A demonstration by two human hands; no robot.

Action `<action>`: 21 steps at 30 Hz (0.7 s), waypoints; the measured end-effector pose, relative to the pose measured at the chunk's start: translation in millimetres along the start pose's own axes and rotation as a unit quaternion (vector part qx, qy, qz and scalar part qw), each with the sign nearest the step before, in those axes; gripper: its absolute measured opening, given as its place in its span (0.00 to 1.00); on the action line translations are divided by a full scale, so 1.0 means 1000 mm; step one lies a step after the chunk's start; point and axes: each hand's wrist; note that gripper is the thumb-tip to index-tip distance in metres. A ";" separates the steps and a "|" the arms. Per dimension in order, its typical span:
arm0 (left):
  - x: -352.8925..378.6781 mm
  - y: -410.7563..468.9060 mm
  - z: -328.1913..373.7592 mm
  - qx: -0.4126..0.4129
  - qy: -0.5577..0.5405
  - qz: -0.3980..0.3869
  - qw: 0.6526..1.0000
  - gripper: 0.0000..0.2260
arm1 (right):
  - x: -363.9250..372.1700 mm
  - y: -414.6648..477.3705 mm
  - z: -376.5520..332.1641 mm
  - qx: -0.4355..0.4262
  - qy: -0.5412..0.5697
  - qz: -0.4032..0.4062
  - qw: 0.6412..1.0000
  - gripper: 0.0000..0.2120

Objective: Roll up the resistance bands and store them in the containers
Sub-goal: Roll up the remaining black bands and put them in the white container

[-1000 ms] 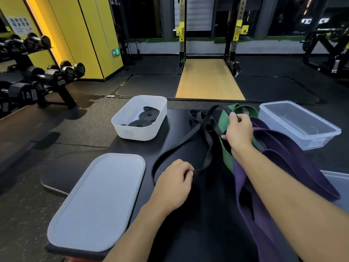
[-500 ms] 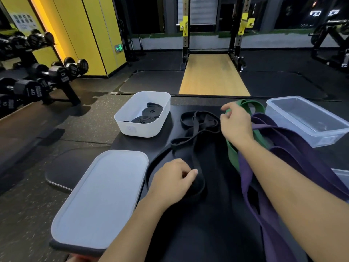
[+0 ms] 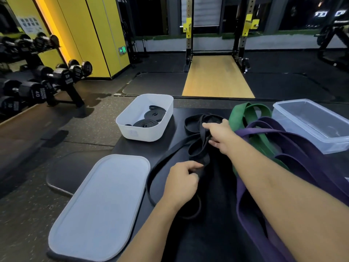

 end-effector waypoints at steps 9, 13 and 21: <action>-0.001 -0.009 -0.010 0.112 0.155 -0.117 0.974 0.15 | 0.000 0.013 -0.012 -0.207 -0.028 0.127 0.970 0.12; 0.003 -0.010 -0.010 0.114 0.176 -0.111 0.971 0.15 | -0.002 0.000 -0.036 -0.406 -0.091 0.115 0.902 0.12; 0.003 -0.013 -0.010 0.126 0.157 -0.087 0.976 0.05 | -0.015 0.009 -0.021 -0.256 -0.371 0.046 0.892 0.28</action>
Point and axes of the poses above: each hand's wrist, its own y-axis towards the middle knuckle, its own x-axis out of the palm, z = x × y, and after that the axes turned 5 degrees about -x, right-handed
